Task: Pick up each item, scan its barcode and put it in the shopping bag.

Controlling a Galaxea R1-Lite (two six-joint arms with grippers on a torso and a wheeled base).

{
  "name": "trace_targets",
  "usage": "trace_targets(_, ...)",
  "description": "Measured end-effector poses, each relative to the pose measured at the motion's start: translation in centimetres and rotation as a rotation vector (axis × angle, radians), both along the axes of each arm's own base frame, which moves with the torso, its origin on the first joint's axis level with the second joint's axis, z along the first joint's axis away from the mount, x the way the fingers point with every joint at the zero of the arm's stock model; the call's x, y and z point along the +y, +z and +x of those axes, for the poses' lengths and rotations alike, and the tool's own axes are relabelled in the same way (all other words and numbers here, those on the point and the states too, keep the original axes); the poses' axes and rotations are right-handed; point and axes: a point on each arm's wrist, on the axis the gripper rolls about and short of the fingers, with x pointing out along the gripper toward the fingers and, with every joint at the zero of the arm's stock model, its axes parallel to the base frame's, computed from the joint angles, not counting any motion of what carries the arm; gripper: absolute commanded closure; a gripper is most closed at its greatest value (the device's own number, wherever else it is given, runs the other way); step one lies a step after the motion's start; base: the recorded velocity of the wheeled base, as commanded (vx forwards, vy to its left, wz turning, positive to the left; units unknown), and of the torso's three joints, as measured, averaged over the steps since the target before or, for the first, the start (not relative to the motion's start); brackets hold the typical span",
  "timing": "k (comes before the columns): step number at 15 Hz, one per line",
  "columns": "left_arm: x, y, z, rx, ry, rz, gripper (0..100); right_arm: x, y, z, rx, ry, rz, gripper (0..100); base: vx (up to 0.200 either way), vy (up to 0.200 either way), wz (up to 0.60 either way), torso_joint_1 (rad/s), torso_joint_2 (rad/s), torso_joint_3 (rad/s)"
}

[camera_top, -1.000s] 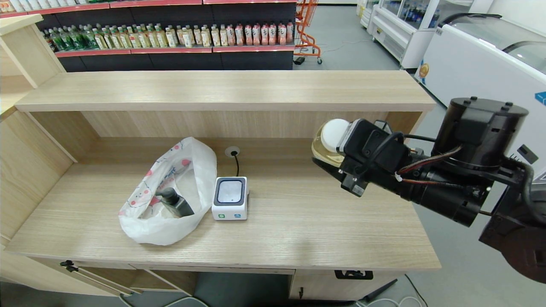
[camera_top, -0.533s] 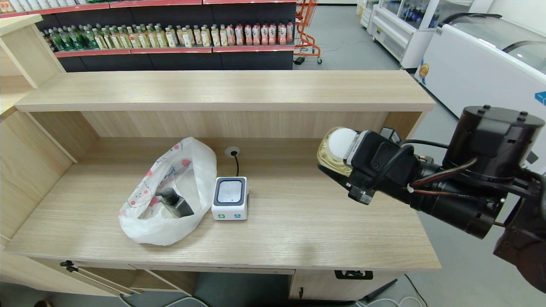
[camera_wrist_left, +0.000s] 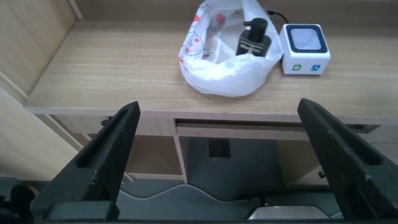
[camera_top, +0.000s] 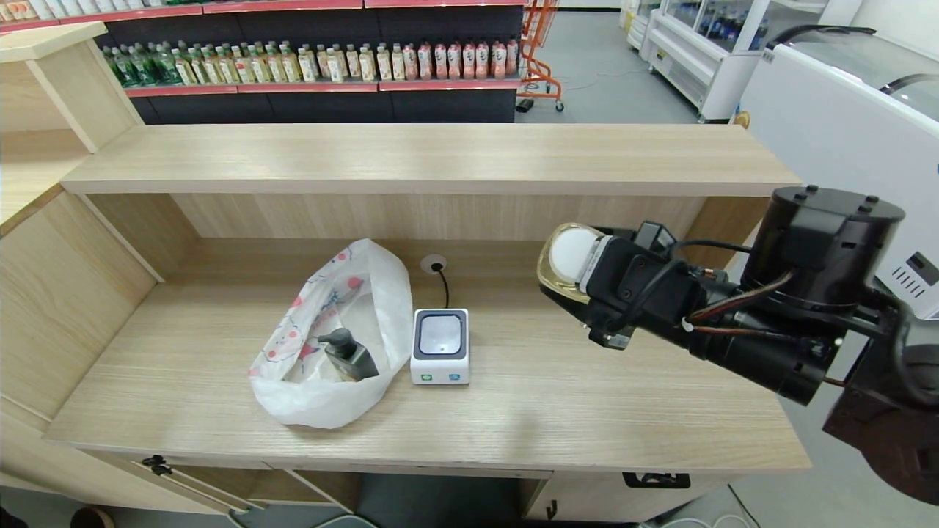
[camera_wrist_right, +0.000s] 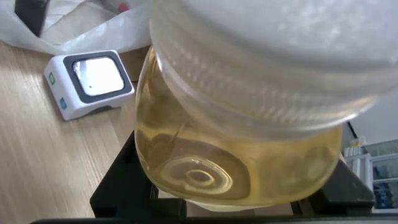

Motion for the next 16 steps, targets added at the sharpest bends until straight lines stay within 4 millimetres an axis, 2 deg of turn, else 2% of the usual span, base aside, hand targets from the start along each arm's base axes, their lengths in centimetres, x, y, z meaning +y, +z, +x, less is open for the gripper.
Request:
trace_targets(5,0.0,0.0,0.0,0.0,0.0,0.0,0,0.0,-1.0,3.6,-0.078,-0.013,-0.08,100,0.0,0.2,0.0,0.006,0.0,0.0)
trace_targets(9,0.0,0.0,0.0,0.0,0.0,0.003,0,0.8,-2.5,5.2,-0.118,0.003,-0.073,100,0.0,0.0,0.0,0.0,0.0,0.0)
trace_targets(16,0.0,0.0,0.0,0.0,0.0,0.001,0,1.1,-6.4,7.4,-0.122,0.032,-0.095,100,0.0,0.0,0.0,0.0,0.0,0.0)
